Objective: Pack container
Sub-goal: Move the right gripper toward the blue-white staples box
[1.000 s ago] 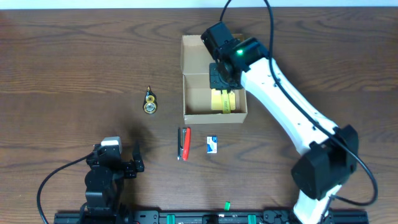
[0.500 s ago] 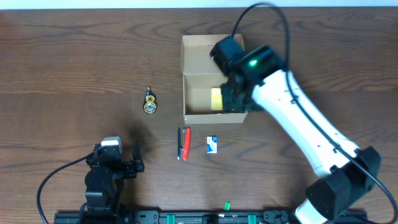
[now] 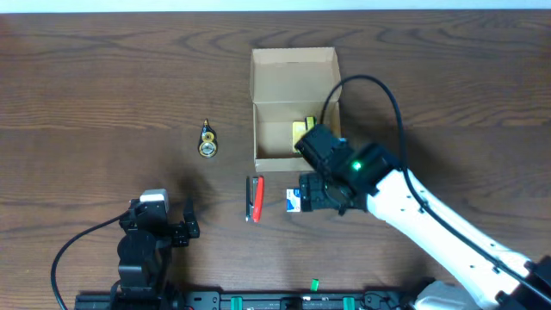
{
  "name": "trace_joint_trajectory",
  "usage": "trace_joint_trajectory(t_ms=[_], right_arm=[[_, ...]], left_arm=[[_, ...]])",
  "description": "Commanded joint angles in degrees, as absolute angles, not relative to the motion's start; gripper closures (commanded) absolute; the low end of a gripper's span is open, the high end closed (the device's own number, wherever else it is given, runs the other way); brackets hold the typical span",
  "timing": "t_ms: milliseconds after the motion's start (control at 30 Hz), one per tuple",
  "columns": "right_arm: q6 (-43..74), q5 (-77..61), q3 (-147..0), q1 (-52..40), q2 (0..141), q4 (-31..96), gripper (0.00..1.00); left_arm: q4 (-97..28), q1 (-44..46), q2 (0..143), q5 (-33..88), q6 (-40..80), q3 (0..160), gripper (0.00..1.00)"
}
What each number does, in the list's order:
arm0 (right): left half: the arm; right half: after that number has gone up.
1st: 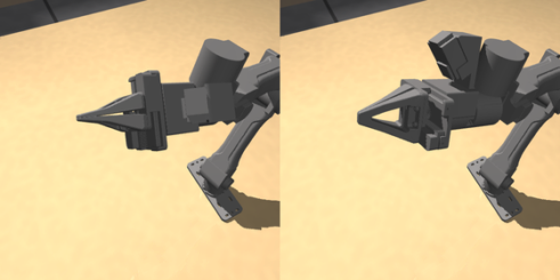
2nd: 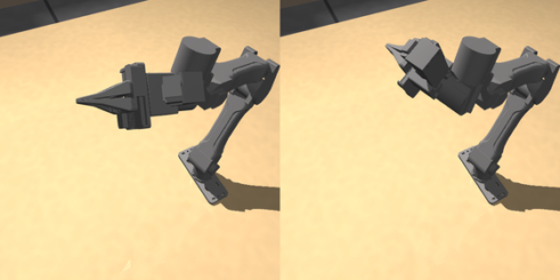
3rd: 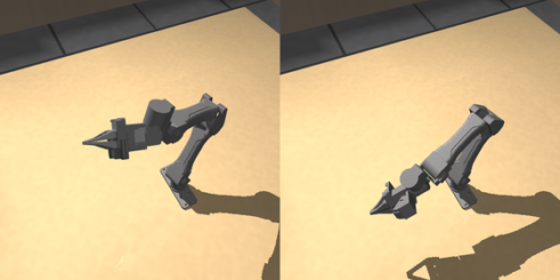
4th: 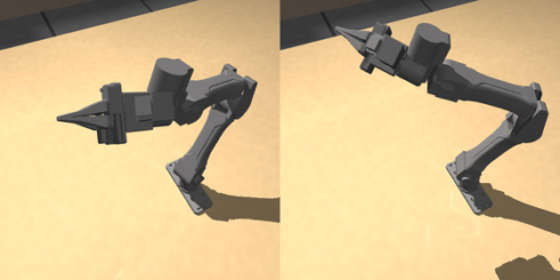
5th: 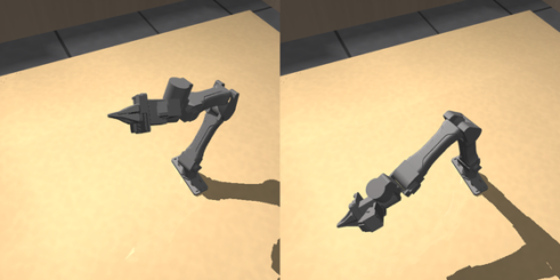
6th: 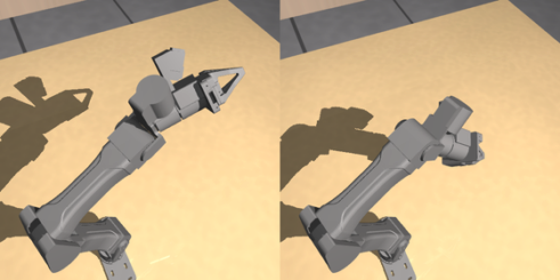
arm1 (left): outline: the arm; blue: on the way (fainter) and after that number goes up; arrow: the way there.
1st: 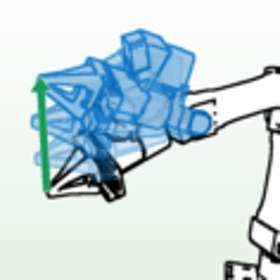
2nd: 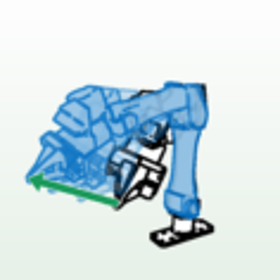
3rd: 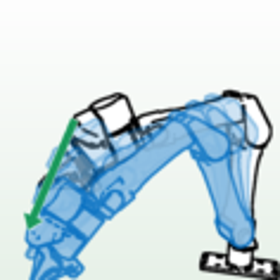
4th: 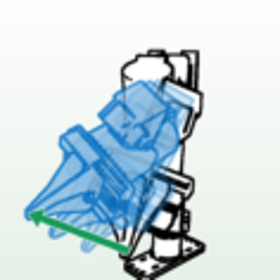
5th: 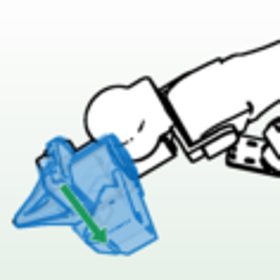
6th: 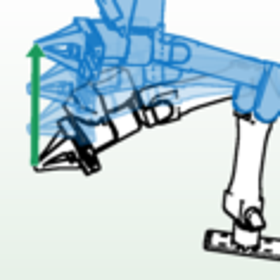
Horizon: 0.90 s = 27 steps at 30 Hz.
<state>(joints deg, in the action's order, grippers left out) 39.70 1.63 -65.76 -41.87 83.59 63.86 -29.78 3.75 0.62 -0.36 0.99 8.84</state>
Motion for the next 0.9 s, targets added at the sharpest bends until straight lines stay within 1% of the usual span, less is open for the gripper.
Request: trace_joint_trajectory(t_ms=[0,133,333,433,867], right_arm=[[42.04,-2.0,-60.18,-42.48,82.83,60.2,0.15],[44.93,-3.25,-54.5,-42.72,82.83,52.8,0.15],[46.11,-2.48,-52.25,-45.76,82.91,45.8,0.15],[46.26,0.08,-52.21,-48.14,83.92,43.0,0.11],[44.86,1.1,-52.56,-48.18,91.85,40.18,0.1]], left_arm=[[-29.76,3.4,0.3,-0.43,-0.03,8.1,0.05],[-29.76,3.4,0.3,-0.43,-0.03,8.1,0.05],[-29.74,3.4,0.3,-0.43,-0.03,8.1,0.05],[-29.74,3.4,0.3,-0.43,-0.03,8.1,0.05],[-29.76,3.4,0.3,-0.43,-0.03,8.1,0.05]])
